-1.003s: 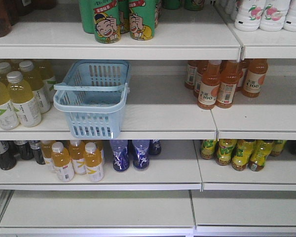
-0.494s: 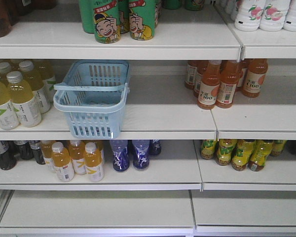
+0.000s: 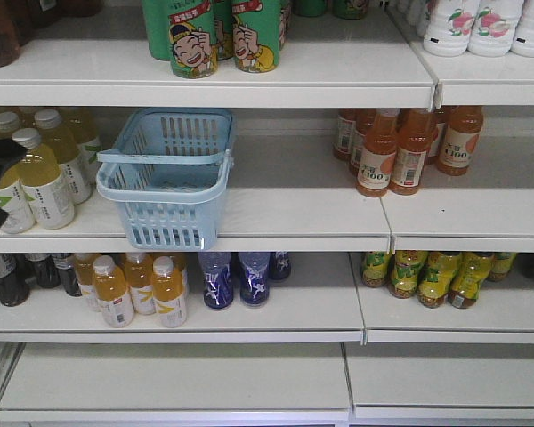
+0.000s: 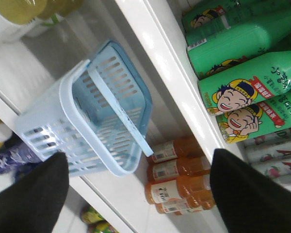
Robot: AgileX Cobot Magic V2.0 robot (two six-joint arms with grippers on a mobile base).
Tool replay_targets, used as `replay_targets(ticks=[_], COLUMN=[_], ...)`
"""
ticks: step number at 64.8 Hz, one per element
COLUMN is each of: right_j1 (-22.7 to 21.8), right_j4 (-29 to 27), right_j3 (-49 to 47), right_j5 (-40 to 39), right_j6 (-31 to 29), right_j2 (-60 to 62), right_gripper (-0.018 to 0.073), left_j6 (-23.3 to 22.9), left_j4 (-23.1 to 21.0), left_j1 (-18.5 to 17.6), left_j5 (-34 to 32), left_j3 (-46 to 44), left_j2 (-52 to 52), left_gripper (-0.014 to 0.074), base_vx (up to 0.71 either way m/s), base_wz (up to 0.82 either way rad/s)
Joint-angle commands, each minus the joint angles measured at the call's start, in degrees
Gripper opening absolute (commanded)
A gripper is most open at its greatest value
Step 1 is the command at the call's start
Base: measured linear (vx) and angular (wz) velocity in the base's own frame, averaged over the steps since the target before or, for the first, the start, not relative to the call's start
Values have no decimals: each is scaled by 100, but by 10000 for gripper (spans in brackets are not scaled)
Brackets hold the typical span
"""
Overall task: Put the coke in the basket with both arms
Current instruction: 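Reach the left gripper to the basket handle and grasp it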
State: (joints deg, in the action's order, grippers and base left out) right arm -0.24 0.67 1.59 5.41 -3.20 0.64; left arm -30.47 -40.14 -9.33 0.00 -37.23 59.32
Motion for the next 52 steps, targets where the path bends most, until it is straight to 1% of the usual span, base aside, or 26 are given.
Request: replay_targets(ticks=[1, 12, 18, 30, 52], right_j1=[-21, -21, -21, -21, -21], right_j4=[38, 38, 38, 38, 38], right_j3=[46, 46, 46, 46, 46], right_j5=[-440, -440, -440, -440, -440], right_j6=[-12, -12, -12, -12, -12], right_j2=[73, 73, 73, 73, 73], right_gripper=[-10, -10, -10, -10, -10], left_j6=[-244, -247, -247, -242, -242], left_j4=[-760, -1732, -2001, -2018, -2018], left_j1=[-187, -363, -387, -387, -387], left_j5=[-369, -326, -214, 227, 231], left_j3=[-369, -742, -1058, -1770, -2951], left_j2=[329, 1118, 1583, 2392, 3534], left_gripper=[575, 575, 575, 575, 575], base_vx=[0, 0, 0, 0, 0], base_wz=[0, 0, 0, 0, 0])
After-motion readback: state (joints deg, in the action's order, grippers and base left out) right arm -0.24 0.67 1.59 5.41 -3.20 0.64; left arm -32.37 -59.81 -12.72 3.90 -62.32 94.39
